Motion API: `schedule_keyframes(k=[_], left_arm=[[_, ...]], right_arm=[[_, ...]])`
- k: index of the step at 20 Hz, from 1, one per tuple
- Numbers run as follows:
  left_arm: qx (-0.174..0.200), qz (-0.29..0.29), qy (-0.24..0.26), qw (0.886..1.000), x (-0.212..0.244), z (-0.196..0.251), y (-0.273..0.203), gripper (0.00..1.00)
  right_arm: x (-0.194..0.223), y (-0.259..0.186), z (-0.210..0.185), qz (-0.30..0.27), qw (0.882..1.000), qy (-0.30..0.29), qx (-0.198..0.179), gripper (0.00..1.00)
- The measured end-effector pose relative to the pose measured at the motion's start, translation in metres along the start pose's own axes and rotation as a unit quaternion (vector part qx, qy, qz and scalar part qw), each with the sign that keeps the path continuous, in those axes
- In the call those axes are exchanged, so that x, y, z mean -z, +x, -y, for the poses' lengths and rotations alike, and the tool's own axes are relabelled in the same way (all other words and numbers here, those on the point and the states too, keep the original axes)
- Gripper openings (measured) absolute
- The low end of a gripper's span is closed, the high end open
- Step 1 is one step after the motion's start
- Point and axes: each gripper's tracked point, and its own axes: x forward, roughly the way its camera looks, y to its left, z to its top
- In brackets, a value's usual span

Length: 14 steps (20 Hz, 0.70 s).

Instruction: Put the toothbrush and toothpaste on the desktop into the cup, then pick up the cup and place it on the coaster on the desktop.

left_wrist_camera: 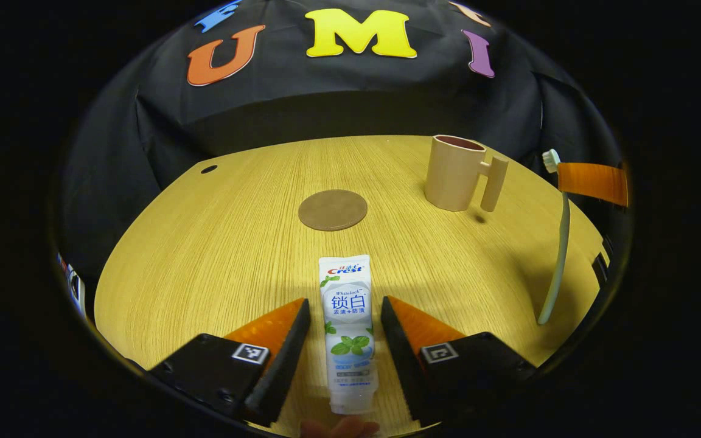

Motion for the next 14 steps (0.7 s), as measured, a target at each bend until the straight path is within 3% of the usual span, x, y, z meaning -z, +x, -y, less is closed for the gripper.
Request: schedule_keyframes(k=[4,5,6,10,14], left_arm=[[-0.002,-0.001,-0.003,1.000,0.000,-0.002,0.002,0.97],[-0.003,0.000,-0.004,1.000,0.001,-0.002,0.002,0.95],[-0.003,0.000,-0.005,1.000,0.002,-0.002,0.001,0.82],[-0.008,0.002,-0.006,1.000,0.001,-0.003,-0.001,0.51],[-0.004,0.013,-0.031,0.999,-0.004,-0.004,0.000,0.41]], right_arm=[[0.000,0.000,0.001,0.001,1.000,0.001,0.001,0.00],[0.000,0.001,0.002,0.003,1.000,0.000,0.001,0.00],[-0.001,0.001,0.003,0.004,1.000,0.000,0.004,0.00],[-0.003,0.002,0.005,0.007,1.000,-0.001,0.006,0.00],[-0.015,-0.002,0.003,0.024,1.000,-0.009,0.003,0.00]])
